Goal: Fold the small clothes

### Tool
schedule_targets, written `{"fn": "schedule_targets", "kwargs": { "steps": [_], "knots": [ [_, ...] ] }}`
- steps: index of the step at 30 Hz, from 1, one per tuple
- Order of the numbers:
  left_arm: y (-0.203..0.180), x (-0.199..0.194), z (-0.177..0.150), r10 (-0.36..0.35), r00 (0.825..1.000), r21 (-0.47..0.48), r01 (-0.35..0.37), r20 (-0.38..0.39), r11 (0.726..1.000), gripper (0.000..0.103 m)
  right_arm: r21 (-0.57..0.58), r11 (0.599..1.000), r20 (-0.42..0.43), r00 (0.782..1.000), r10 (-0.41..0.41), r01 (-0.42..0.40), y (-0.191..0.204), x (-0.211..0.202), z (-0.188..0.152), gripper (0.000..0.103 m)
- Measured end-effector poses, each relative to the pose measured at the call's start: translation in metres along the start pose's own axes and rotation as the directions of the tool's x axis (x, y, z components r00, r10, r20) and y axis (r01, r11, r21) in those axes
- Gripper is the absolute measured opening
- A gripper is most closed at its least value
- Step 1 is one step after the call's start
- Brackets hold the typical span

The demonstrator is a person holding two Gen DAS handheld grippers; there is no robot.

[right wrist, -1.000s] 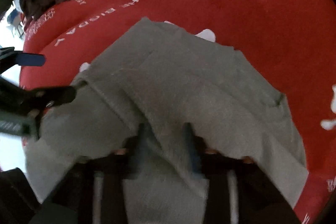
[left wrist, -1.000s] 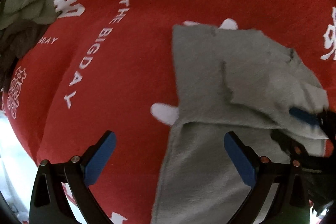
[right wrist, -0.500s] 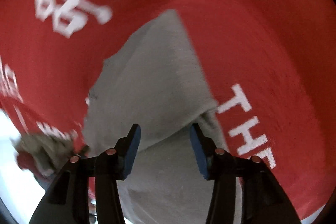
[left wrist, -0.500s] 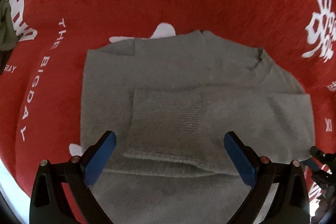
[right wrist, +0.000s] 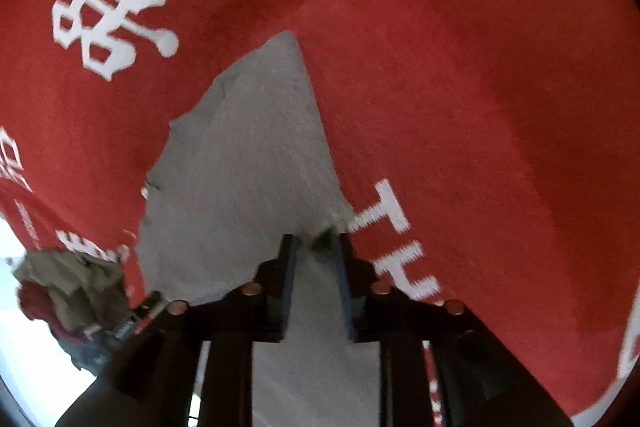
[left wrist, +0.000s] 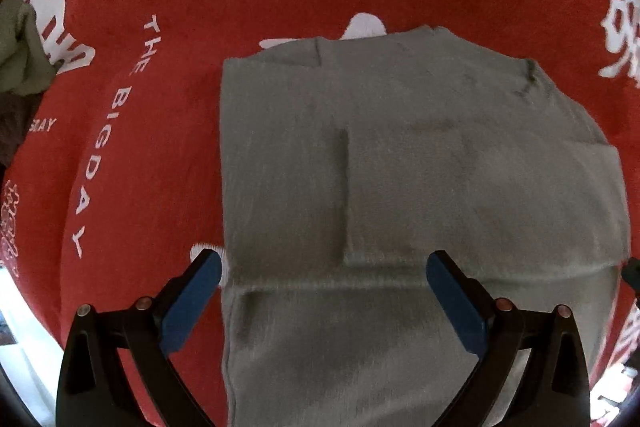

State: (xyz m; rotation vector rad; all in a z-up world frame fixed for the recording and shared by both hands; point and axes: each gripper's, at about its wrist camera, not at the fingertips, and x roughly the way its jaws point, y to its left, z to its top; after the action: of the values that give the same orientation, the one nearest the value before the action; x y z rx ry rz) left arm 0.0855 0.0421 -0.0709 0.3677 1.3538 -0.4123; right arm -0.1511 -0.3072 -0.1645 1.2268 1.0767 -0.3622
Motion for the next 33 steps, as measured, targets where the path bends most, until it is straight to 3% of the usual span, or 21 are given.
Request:
{"fn": "schedule_targets", "kwargs": {
  "steps": [3, 5, 9, 14, 17, 18, 20, 22, 25, 26, 27, 31, 33],
  "knots": [
    [-0.001, -0.011, -0.005, -0.005, 1.0, 0.038, 0.006, -0.006, 0.999, 0.103, -0.048, 0.999, -0.014, 1.0, -0.024, 0.024, 0.009, -0.009, -0.011, 0.036],
    [-0.002, -0.016, -0.008, -0.007, 1.0, 0.065, 0.008, -0.013, 0.998, 0.103, -0.09, 0.995, -0.012, 0.999, -0.047, 0.046, 0.014, -0.014, -0.019, 0.048],
    [0.0, -0.015, 0.001, -0.036, 0.999, 0.048, 0.035, 0.007, 0.998, 0.103, -0.11, 0.992, 0.006, 0.998, -0.055, 0.055, 0.017, -0.015, -0.016, 0.048],
    [0.011, 0.009, 0.026, -0.083, 0.997, -0.031, 0.083, 0.001, 0.996, 0.103, -0.087, 0.994, 0.062, 0.996, -0.064, 0.069, 0.0, -0.007, 0.02, 0.048],
    [0.012, 0.033, 0.032, -0.081, 0.996, -0.034, 0.08, -0.031, 0.996, 0.102, -0.015, 1.0, 0.012, 1.0, 0.022, -0.021, -0.018, 0.012, 0.038, 0.048],
    [0.012, 0.036, 0.032, -0.075, 0.997, -0.026, 0.074, -0.036, 0.997, 0.102, 0.012, 0.997, -0.005, 0.998, 0.07, -0.07, -0.023, 0.014, 0.04, 0.047],
    [0.011, 0.036, 0.029, -0.065, 0.998, 0.001, 0.065, -0.018, 0.998, 0.102, 0.039, 0.985, -0.031, 0.985, 0.167, -0.166, -0.024, 0.016, 0.044, 0.014],
    [0.009, 0.036, 0.024, -0.061, 0.998, 0.015, 0.061, -0.011, 0.998, 0.102, -0.02, 0.987, -0.024, 0.987, 0.157, -0.158, -0.018, 0.01, 0.045, 0.014],
    [0.008, 0.035, 0.024, -0.06, 0.998, 0.01, 0.06, -0.014, 0.998, 0.102, -0.089, 0.996, -0.041, 0.999, 0.014, -0.017, -0.021, 0.018, 0.046, 0.012],
    [0.008, 0.033, 0.024, -0.055, 0.998, 0.009, 0.055, -0.018, 0.998, 0.102, -0.084, 0.996, -0.029, 0.999, 0.018, -0.021, -0.023, 0.017, 0.046, 0.012],
    [0.008, 0.03, 0.024, -0.046, 0.999, 0.011, 0.046, -0.018, 0.999, 0.102, -0.077, 0.997, -0.024, 1.0, 0.012, -0.014, -0.022, 0.015, 0.046, 0.013],
    [0.0, 0.011, 0.012, -0.032, 0.999, 0.038, 0.033, -0.026, 0.999, 0.102, -0.111, 0.993, -0.008, 0.999, -0.05, 0.049, -0.008, -0.001, 0.034, 0.043],
    [-0.002, 0.0, 0.001, -0.019, 0.999, 0.065, 0.021, -0.03, 0.998, 0.102, -0.142, 0.988, -0.003, 0.998, -0.064, 0.063, -0.002, -0.011, 0.024, 0.045]
  ]
}}
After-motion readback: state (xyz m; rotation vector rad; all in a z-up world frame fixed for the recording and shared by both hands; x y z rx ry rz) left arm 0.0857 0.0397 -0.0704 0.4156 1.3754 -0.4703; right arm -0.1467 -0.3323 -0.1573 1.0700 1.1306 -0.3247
